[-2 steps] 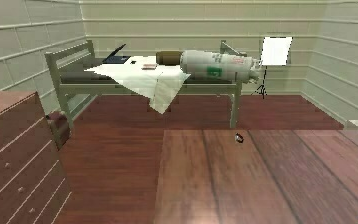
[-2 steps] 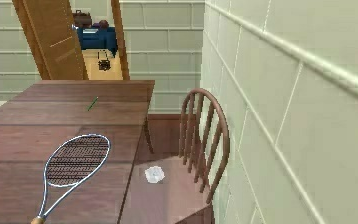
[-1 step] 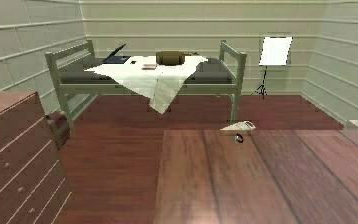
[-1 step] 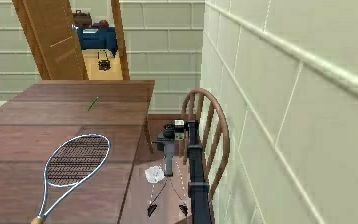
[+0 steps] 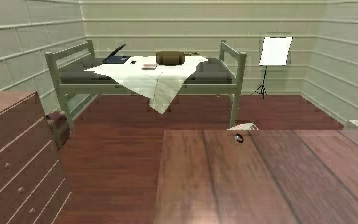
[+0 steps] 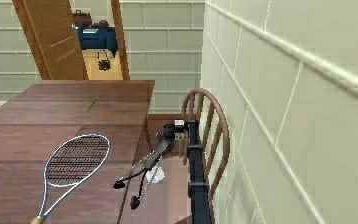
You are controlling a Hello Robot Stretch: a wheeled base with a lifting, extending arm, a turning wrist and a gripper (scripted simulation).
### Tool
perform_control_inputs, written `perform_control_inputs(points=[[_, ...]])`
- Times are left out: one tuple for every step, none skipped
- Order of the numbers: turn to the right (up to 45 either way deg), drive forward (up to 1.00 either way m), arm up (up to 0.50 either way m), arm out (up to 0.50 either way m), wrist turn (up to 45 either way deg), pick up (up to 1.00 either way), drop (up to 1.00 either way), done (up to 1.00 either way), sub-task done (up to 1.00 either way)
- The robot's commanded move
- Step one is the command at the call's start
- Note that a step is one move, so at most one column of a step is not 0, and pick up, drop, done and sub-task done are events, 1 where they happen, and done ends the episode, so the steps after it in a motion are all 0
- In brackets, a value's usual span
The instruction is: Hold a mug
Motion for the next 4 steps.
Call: perform_control_inputs(points=[[0.0,0.00,0.00,0.00,45.0,0.00,0.00,0.00,0.00],[0.0,0.00,0.00,0.00,45.0,0.00,0.00,0.00,0.00],[0.0,0.00,0.00,0.00,12.0,0.00,0.00,0.00,0.00],[0.0,0.00,-0.30,0.00,0.0,0.00,0.00,0.00,0.00]])
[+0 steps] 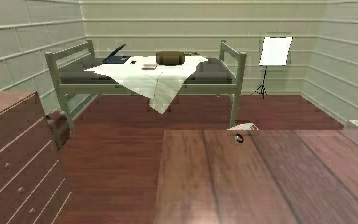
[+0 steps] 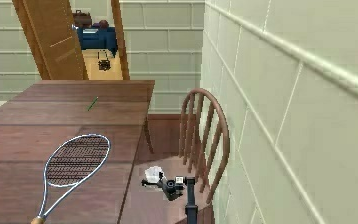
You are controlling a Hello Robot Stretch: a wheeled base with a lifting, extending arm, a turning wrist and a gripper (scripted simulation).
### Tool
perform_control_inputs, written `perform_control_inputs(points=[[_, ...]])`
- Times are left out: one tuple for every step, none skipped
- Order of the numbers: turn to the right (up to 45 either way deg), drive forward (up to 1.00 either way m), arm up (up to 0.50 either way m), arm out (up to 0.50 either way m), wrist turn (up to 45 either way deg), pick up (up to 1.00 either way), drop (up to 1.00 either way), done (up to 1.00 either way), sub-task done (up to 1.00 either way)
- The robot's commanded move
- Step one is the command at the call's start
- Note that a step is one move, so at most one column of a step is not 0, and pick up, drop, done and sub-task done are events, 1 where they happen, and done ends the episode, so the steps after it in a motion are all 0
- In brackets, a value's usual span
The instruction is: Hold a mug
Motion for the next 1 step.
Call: perform_control_inputs(points=[[0.0,0.00,0.00,0.00,0.0,1.00,0.00,0.00,0.00]])
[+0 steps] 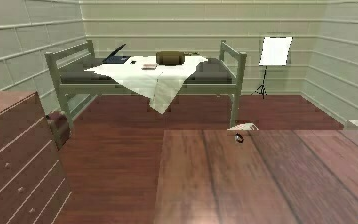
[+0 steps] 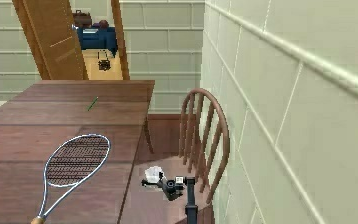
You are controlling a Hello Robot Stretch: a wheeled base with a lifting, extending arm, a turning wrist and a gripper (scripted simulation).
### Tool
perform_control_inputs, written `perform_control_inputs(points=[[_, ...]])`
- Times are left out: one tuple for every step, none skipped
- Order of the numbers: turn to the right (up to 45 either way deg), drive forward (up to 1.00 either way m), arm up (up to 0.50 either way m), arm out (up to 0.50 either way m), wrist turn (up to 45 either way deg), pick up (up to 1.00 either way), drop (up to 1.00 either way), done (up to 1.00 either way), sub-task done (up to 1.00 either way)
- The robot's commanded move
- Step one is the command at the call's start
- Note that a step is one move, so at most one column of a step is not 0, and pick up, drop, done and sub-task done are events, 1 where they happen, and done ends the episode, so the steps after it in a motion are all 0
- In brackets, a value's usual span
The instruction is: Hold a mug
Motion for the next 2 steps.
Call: perform_control_inputs(points=[[0.0,0.00,0.10,0.00,0.0,0.00,0.00,0.00,0.00],[0.0,0.00,0.00,0.00,0.0,0.00,0.00,1.00,0.00]])
